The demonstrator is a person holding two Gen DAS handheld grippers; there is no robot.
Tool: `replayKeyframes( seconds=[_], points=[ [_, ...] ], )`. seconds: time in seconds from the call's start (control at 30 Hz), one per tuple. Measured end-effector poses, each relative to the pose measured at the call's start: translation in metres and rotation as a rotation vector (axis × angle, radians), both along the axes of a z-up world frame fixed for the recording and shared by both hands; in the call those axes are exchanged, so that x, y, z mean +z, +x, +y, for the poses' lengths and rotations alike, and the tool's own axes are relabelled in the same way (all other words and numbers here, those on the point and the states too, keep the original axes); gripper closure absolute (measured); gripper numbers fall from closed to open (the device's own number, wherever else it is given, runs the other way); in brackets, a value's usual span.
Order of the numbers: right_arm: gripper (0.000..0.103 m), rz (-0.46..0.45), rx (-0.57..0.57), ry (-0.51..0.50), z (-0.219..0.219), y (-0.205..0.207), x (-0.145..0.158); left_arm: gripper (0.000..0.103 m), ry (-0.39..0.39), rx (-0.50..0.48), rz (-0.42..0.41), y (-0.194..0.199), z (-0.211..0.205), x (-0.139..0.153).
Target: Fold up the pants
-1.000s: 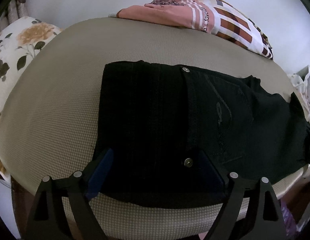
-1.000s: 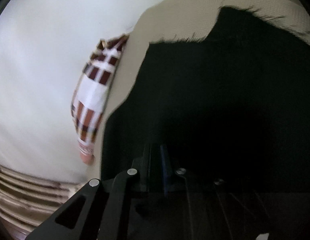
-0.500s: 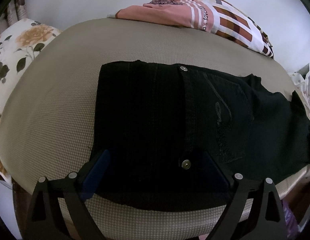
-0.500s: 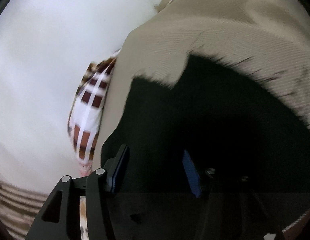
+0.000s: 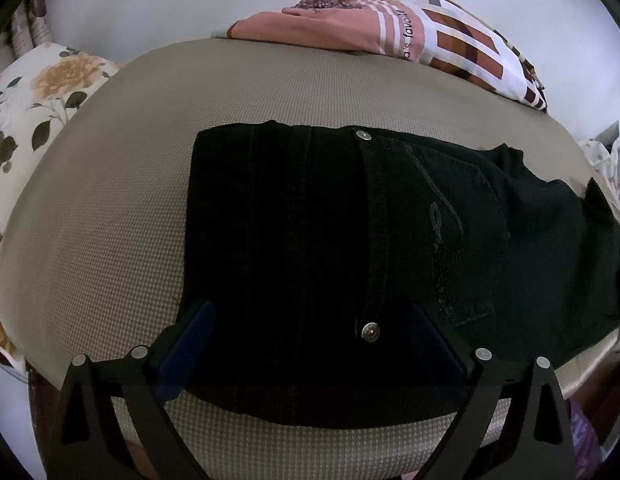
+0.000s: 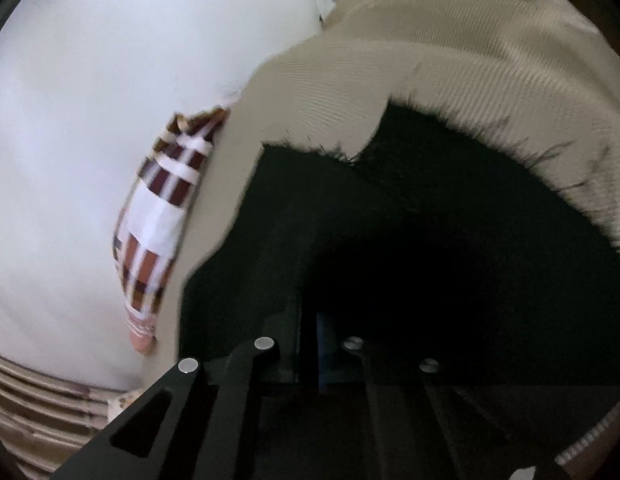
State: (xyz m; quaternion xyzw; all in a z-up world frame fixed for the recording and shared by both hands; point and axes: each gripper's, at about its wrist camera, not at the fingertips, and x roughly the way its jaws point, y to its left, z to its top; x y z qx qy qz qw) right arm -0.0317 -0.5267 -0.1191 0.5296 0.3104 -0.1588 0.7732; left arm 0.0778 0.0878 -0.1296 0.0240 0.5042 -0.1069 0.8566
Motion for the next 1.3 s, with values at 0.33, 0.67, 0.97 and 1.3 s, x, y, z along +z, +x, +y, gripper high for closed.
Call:
replayKeyframes(
  seconds=[0.33,0.67,0.97,1.3],
  points=[
    [0.1,0.053,-0.144,0.031,-0.013,-0.117,-0.003,0.006,0.002,-0.036,0.009,-0.001,0.001,0.001],
    [0.093,-0.107,-0.16,0.205,-0.027,-0.135,-0.03,0.005,0.02,-0.055,0.004,0.0,-0.002,0.0],
    [0.062,-0.159,-0.104,0.217,0.005,-0.1,-0.032,0.003,0.03,-0.059,0.0,0.0,-0.003,-0.001],
    [0.098,-0.032,-0.041,0.079,0.016,-0.102,-0.01,0.002,0.014,-0.057,0.013,0.0,-0.002,0.002]
  ],
)
